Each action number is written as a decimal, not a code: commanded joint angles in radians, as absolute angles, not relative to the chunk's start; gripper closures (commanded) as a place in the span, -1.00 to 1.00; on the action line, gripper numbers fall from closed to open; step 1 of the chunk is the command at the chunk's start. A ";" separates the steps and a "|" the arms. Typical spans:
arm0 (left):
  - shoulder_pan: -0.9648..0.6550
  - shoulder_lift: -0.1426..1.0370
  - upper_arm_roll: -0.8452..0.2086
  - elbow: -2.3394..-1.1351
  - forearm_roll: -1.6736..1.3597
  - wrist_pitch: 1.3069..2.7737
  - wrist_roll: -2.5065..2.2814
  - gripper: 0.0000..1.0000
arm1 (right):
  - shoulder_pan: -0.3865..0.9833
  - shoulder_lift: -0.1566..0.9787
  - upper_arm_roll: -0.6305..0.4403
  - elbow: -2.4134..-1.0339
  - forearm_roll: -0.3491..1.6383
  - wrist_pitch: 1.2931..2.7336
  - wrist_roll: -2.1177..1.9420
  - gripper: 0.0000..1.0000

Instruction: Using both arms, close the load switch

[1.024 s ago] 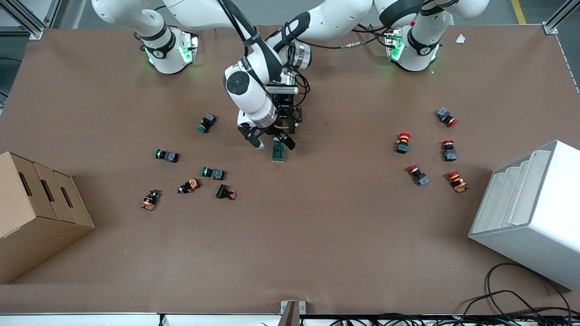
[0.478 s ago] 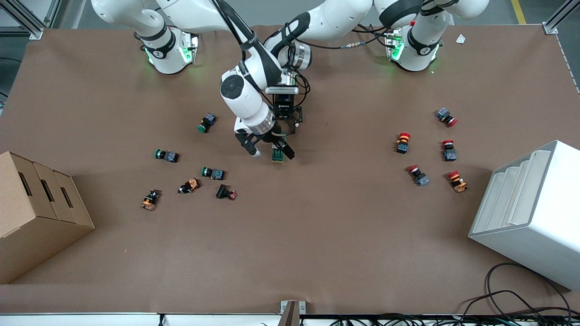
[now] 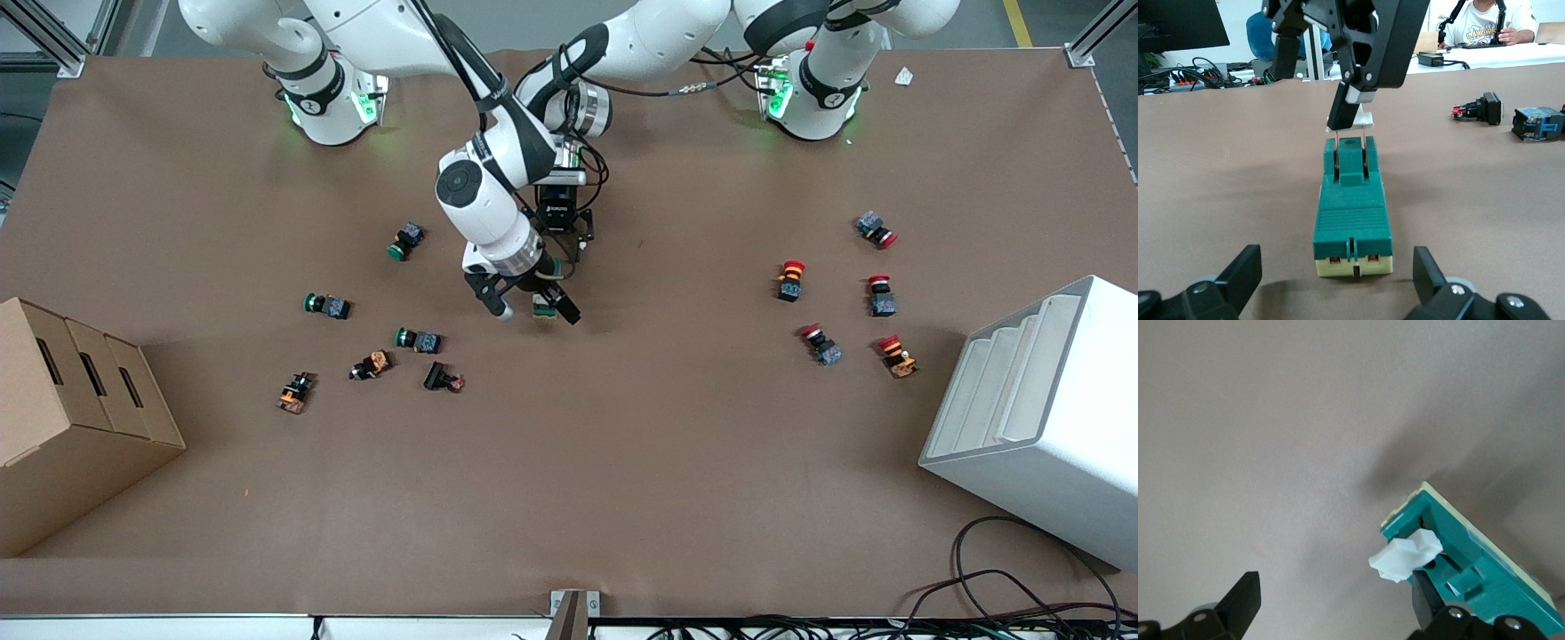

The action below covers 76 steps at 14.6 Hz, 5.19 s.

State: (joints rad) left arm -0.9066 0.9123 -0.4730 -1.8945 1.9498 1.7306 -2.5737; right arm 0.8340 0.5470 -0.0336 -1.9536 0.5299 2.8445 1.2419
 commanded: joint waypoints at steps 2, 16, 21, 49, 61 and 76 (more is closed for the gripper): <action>-0.920 0.927 -0.465 -1.878 1.968 1.717 -2.577 -1.00 | 0.792 0.566 -0.026 -1.934 0.534 2.847 1.189 -1.00; -0.917 0.925 -0.462 -1.878 1.968 1.713 -2.579 -1.00 | 0.738 0.589 -0.035 -1.870 0.529 2.748 1.129 -1.00; -0.914 0.923 -0.462 -1.875 1.968 1.713 -2.580 -1.00 | 0.719 0.445 -0.213 -1.870 0.523 2.424 0.860 -1.00; -0.905 0.850 -0.546 -1.769 1.652 1.732 -2.332 -1.00 | -0.020 0.221 -0.045 -1.381 -0.005 1.408 0.037 -1.00; -0.856 0.781 -0.581 -1.554 1.295 1.727 -2.077 -1.00 | -0.025 0.186 -0.021 -1.381 -0.025 1.381 0.032 -1.00; -0.548 0.520 -0.580 -1.482 0.853 1.729 -1.557 -1.00 | -0.002 0.166 -0.054 -1.374 -0.011 1.390 0.034 -1.00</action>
